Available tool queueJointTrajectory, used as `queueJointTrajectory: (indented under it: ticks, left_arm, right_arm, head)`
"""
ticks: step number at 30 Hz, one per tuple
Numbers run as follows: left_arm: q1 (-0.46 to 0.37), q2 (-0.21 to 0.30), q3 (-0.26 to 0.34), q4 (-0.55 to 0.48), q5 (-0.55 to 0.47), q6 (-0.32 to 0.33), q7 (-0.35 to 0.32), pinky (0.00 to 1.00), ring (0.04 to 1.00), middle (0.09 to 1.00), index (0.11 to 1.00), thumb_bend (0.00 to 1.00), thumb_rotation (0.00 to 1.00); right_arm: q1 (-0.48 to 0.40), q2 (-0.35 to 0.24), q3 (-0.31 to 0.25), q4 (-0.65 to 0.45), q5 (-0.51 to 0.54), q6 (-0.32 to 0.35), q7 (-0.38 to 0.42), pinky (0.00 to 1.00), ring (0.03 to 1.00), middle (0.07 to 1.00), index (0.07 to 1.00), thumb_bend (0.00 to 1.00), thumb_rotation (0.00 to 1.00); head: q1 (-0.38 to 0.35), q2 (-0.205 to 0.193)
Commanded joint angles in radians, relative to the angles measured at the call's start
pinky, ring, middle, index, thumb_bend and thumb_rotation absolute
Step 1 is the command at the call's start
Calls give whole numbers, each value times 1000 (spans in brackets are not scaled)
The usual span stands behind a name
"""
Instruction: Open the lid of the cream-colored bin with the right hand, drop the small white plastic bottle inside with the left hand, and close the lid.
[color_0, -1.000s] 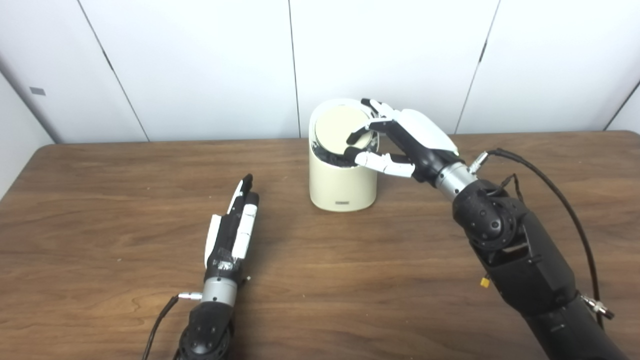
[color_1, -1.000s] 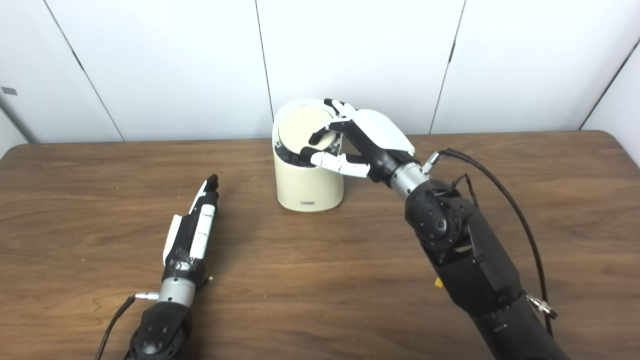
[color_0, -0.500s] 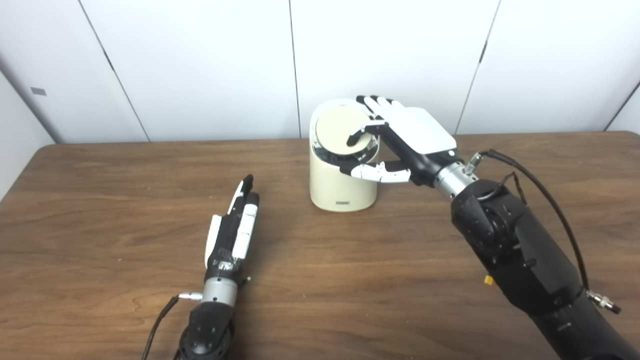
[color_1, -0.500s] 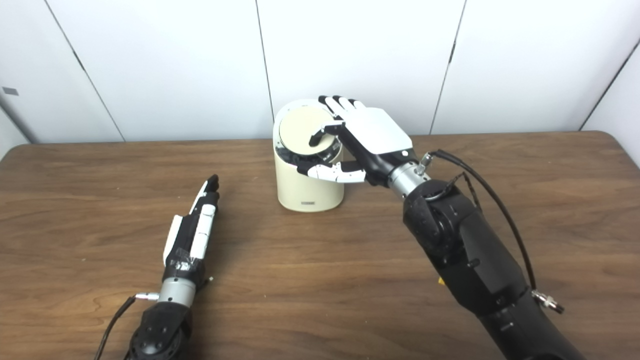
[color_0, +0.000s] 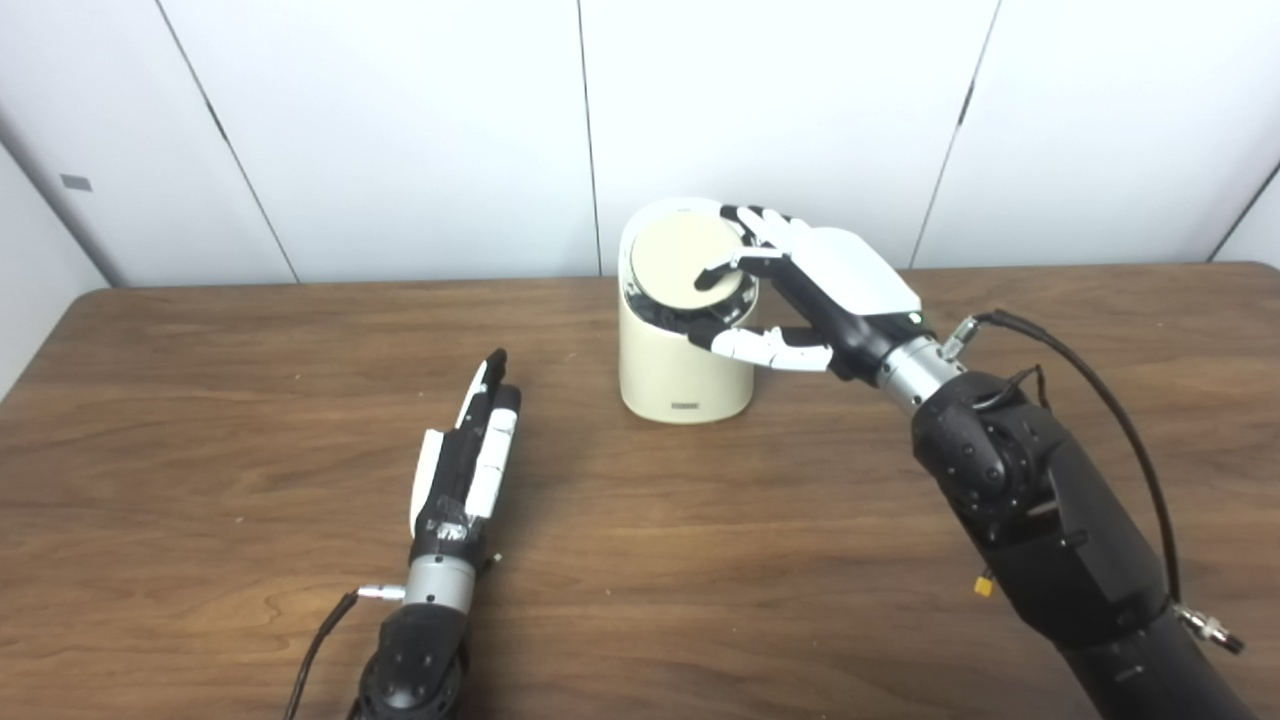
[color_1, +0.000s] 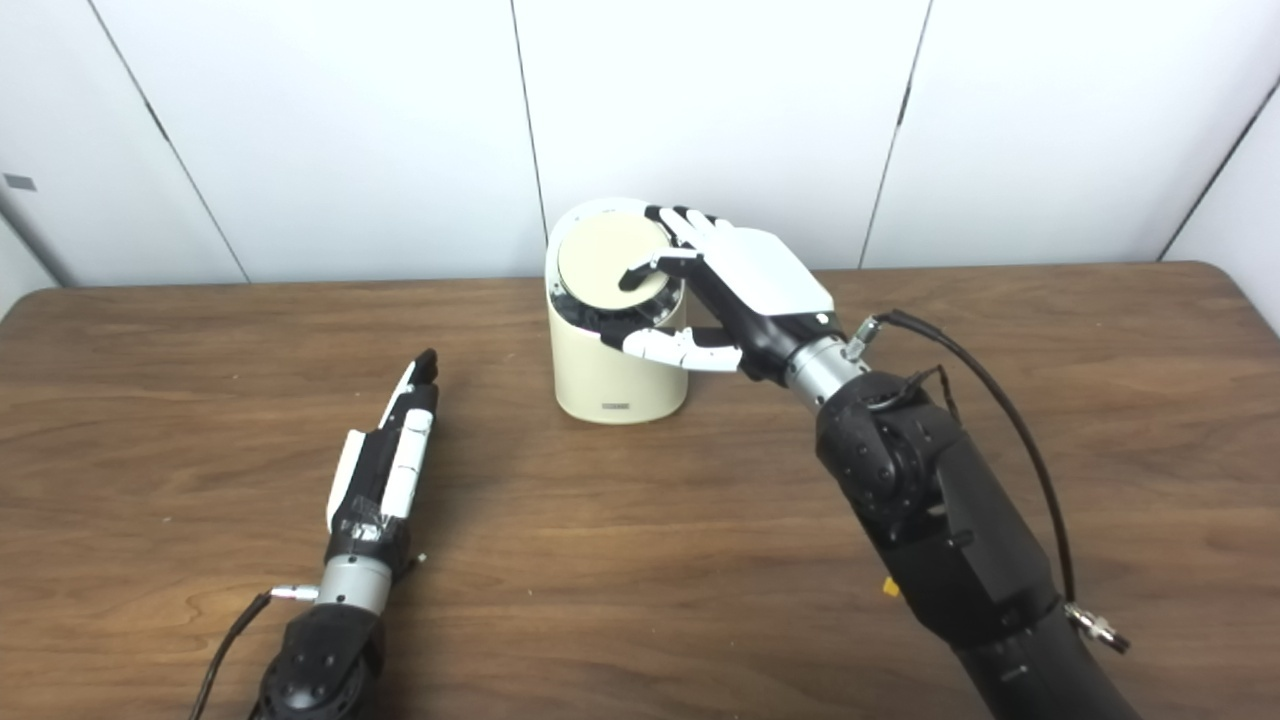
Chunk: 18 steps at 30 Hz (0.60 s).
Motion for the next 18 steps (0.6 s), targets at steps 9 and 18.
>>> queueJointTrajectory:
  ticks: [9,18]
  left_arm:
    - [-12,-5,5,-28,31,40,21,999,984,998,1000,628,976]
    - [-5,12,9,-41,10,33,2,992,999,1000,1000,618,978]
  right_arm:
    - [43,28,-139,-153,122,45,-35,1000,1000,967,743,449,978]
    - [198,43,-220,-200,224,78,-48,973,998,964,832,480,996]
  head:
    - [-1,1]
    - [-2,3]
